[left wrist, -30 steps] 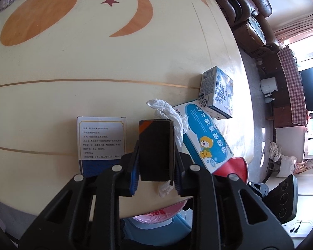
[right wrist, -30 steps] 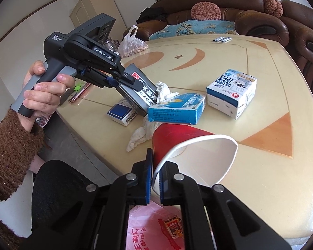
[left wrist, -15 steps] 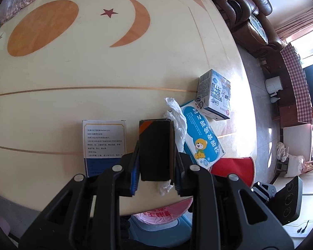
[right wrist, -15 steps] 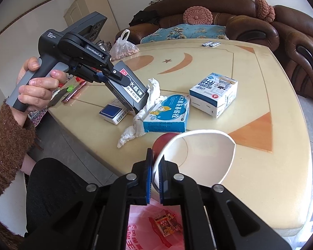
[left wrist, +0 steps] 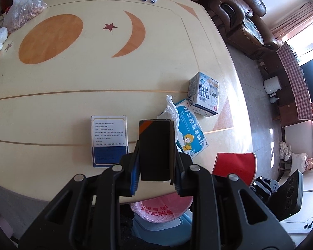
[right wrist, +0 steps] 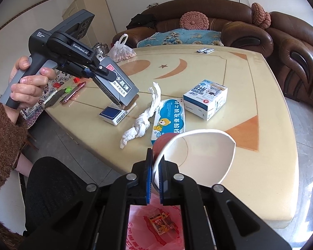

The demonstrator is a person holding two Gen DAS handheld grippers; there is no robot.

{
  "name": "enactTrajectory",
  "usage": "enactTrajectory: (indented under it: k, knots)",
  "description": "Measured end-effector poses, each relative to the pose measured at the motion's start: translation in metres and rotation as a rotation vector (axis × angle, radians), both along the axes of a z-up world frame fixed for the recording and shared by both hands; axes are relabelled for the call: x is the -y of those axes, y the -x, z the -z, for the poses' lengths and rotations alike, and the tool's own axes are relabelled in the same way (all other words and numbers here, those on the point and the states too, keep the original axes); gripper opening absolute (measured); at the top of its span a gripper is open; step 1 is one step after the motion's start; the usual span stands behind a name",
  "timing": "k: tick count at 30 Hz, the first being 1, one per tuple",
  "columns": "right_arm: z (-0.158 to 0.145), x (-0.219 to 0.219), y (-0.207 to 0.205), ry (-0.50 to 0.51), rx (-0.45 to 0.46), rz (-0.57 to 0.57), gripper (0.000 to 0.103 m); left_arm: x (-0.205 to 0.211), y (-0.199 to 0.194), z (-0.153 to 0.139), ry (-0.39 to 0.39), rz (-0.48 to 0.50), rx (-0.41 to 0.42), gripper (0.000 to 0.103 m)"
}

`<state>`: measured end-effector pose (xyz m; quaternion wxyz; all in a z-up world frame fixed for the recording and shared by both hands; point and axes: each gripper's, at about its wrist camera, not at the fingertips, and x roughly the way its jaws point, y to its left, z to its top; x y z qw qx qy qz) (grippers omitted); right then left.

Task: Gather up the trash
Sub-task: 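Lift the red cup and black box with both tools toward the bin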

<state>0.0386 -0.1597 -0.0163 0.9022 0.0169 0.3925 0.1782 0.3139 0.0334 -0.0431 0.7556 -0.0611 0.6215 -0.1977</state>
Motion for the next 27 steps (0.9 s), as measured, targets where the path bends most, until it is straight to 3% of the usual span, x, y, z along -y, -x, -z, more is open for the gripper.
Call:
enactTrajectory:
  k: [15,27]
  knots:
    - [-0.022,-0.018,0.04,0.038,0.039,-0.015,0.006,0.002,0.066,-0.042,-0.033,0.051,0.093,0.026]
    - [-0.022,-0.033,0.08,0.057,0.043,-0.019,0.006,0.008,0.137,-0.023,-0.034,0.113,0.12,0.026]
